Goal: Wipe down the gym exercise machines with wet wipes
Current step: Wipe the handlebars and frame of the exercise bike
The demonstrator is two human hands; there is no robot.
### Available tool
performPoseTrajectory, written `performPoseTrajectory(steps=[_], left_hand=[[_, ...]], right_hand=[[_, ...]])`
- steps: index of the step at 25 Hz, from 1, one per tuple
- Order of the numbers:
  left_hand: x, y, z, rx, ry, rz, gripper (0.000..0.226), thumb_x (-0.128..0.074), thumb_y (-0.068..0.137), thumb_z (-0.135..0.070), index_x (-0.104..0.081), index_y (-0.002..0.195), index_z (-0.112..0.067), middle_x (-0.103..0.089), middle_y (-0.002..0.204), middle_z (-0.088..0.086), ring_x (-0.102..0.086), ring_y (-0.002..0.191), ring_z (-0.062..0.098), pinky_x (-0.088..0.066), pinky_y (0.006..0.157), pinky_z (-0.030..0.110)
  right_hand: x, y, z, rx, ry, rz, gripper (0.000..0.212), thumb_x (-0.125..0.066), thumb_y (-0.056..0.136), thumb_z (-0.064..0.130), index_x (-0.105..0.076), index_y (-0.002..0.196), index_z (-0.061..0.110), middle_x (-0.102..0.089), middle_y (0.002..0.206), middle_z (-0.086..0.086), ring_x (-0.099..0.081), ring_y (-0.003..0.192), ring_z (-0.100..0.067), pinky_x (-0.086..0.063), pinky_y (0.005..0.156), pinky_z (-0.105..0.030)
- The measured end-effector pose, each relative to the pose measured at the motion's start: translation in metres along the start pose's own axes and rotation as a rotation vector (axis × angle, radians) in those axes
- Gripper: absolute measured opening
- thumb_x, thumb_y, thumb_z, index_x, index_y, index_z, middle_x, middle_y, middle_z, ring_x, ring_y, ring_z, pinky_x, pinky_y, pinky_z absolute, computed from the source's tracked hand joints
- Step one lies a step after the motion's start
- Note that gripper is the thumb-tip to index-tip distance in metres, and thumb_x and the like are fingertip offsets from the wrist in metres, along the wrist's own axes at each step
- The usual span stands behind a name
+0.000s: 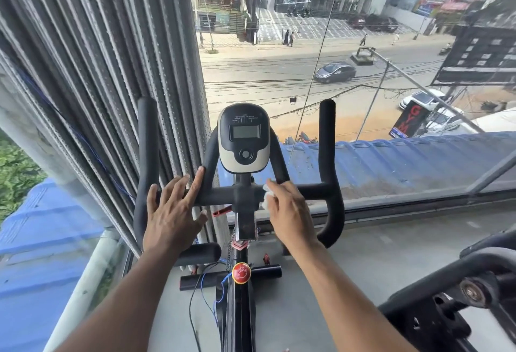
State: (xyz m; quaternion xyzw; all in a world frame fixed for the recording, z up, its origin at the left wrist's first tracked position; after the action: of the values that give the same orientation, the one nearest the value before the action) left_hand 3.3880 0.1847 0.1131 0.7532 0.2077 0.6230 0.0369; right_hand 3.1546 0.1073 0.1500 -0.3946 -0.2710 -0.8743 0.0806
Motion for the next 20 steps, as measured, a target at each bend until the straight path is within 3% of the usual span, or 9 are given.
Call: performPoseTrajectory(steps=[3,6,10,12,17,20], left_hand=[[-0.003,0.0,0.003,0.008,-0.016,0.018,0.116,-0.072,0.089,-0.051,0.019,0.161,-0.046,-0.035,0.165,-0.003,-0.02,0.157,0.022,-0.003,0.129,0.057],[-0.003,0.0,0.002,0.007,-0.009,0.03,0.117,-0.074,0.088,-0.051,0.018,0.161,-0.045,-0.037,0.163,-0.003,-0.022,0.156,0.022,-0.004,0.129,0.057],[-0.002,0.0,0.002,0.002,-0.008,0.011,0.119,-0.077,0.085,-0.048,0.013,0.163,-0.045,-0.04,0.158,-0.004,-0.025,0.154,0.022,-0.007,0.128,0.057],[-0.003,0.0,0.003,0.002,-0.008,0.01,0.119,-0.076,0.085,-0.048,0.013,0.163,-0.045,-0.04,0.158,-0.004,-0.025,0.155,0.022,-0.006,0.128,0.057],[-0.004,0.001,0.003,0.007,-0.013,0.01,0.12,-0.077,0.085,-0.049,0.014,0.163,-0.045,-0.038,0.16,-0.003,-0.025,0.155,0.022,-0.006,0.129,0.057],[-0.003,0.001,0.003,0.005,-0.014,0.014,0.12,-0.076,0.085,-0.05,0.015,0.163,-0.045,-0.039,0.159,-0.003,-0.025,0.155,0.022,-0.006,0.129,0.057]], right_hand=[[0.014,-0.003,-0.025,-0.076,0.002,-0.073,0.026,-0.071,0.089,0.0,-0.073,0.114,0.008,-0.065,0.102,-0.008,-0.066,0.08,-0.017,-0.06,0.082,-0.027],[-0.01,0.002,0.01,-0.036,0.02,-0.053,0.018,-0.07,0.089,0.0,-0.071,0.106,0.003,-0.063,0.1,-0.011,-0.063,0.076,-0.017,-0.059,0.076,-0.027],[-0.02,0.009,0.022,-0.012,0.028,0.031,0.023,-0.066,0.09,0.003,-0.065,0.113,0.005,-0.063,0.106,-0.012,-0.065,0.087,-0.024,-0.058,0.077,-0.031],[-0.005,0.007,0.005,-0.033,0.015,-0.014,0.029,-0.068,0.088,0.002,-0.061,0.115,0.007,-0.065,0.103,-0.009,-0.065,0.085,-0.022,-0.059,0.073,-0.034],[0.003,0.008,-0.004,-0.081,-0.013,-0.099,0.008,-0.068,0.093,0.007,-0.072,0.1,0.007,-0.063,0.092,-0.007,-0.062,0.075,-0.021,-0.058,0.071,-0.038],[-0.018,0.013,0.018,-0.044,0.011,-0.028,0.013,-0.061,0.099,0.01,-0.072,0.105,0.006,-0.062,0.097,-0.007,-0.063,0.079,-0.02,-0.057,0.077,-0.035]])
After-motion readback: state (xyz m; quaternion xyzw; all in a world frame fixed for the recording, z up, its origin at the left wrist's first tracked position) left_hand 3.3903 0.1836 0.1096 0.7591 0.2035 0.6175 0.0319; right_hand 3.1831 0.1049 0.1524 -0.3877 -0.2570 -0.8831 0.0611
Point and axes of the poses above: each hand's wrist, its own y-axis towards the middle knuckle, its own x-axis out of the back of the hand, z = x × y, the point moved 9 cm from there along y, towards the middle knuckle
